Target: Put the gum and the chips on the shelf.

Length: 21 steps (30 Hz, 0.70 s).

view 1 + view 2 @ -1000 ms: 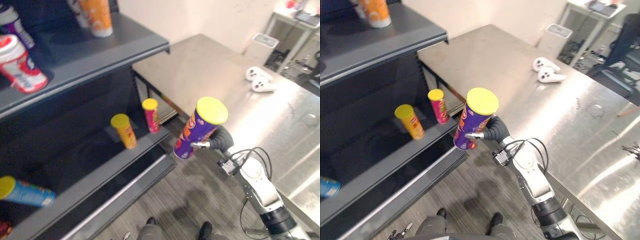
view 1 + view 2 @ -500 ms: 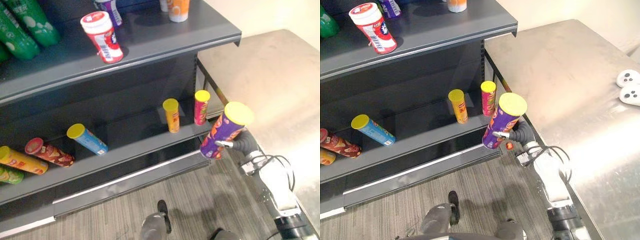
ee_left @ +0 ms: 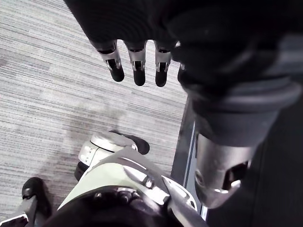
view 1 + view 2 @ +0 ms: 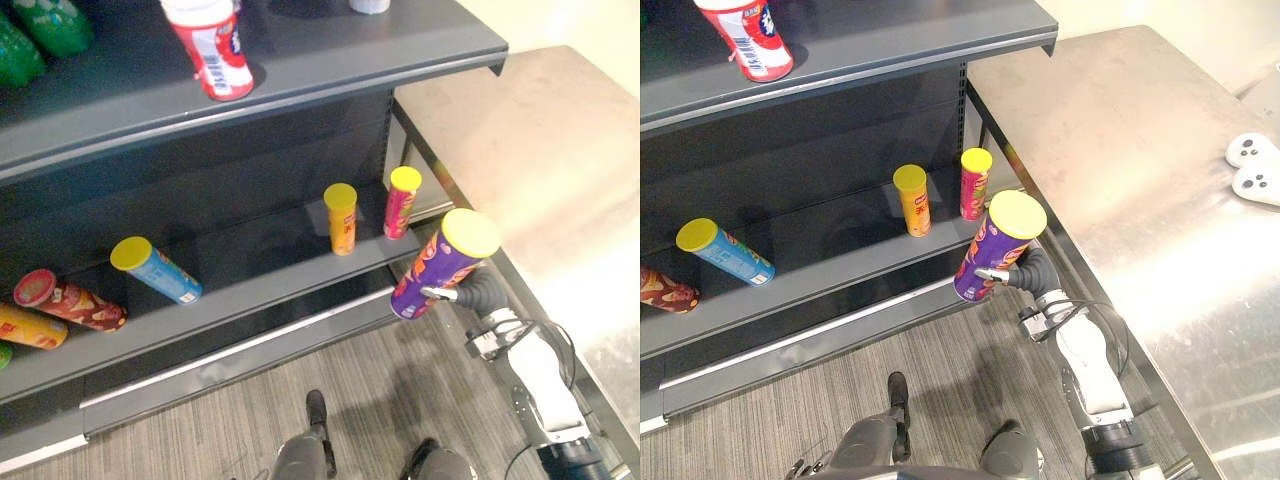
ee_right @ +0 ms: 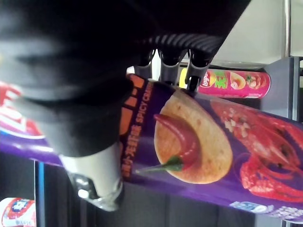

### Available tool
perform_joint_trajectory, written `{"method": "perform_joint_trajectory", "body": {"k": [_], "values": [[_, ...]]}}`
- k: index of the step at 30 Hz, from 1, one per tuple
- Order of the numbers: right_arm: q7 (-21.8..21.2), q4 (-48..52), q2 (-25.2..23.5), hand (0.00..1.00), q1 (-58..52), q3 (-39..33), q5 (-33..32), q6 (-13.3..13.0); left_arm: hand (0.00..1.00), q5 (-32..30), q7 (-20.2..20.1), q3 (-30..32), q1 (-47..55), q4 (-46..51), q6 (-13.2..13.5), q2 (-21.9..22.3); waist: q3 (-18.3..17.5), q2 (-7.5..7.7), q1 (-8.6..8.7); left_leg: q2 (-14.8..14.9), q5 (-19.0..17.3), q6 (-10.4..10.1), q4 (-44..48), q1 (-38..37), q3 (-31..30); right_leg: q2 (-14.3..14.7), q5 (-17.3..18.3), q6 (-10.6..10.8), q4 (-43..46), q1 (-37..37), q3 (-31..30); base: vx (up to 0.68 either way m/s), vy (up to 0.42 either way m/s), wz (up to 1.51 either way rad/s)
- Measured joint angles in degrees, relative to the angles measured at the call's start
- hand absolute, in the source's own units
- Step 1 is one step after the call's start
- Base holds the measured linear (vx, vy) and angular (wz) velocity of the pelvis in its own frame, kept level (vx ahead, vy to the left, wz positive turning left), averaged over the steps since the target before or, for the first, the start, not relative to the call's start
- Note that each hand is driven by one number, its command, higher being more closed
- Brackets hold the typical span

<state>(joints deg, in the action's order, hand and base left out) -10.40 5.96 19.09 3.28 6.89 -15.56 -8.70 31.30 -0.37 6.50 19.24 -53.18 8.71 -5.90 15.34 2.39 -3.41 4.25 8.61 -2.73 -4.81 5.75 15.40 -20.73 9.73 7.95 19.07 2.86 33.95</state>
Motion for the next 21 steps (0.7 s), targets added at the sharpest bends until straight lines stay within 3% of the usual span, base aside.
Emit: {"method": "perform_joint_trajectory", "body": {"k": [7, 21], "values": [[0.8, -0.1, -0.04, 1.0, 3.71, 0.99, 2.02, 0.0, 0.0, 0.07, -0.18, 0.02, 0.0, 0.77, -0.51, -0.01, 1.29, 0.09, -1.58, 1.49, 1.29, -0.07, -0.65, 0.13, 0.14, 2.03, 0.21, -0.42, -0.32, 0.84, -1.36, -0.01, -0.037, -0.04], [-0.42, -1.93, -0.09, 1.0, 6.67, 2.7, 2.29, 0.02, 0.0, 2.27, -1.06, 0.03, 0.0, 1.69, -0.52, -0.22, 1.87, 1.15, -1.78, 3.45, 1.56, -0.51, -0.63, 0.05, 0.68, 4.37, 0.18, -0.79, -0.72, 0.94, -2.25, 0.02, -0.033, -0.04]]}}
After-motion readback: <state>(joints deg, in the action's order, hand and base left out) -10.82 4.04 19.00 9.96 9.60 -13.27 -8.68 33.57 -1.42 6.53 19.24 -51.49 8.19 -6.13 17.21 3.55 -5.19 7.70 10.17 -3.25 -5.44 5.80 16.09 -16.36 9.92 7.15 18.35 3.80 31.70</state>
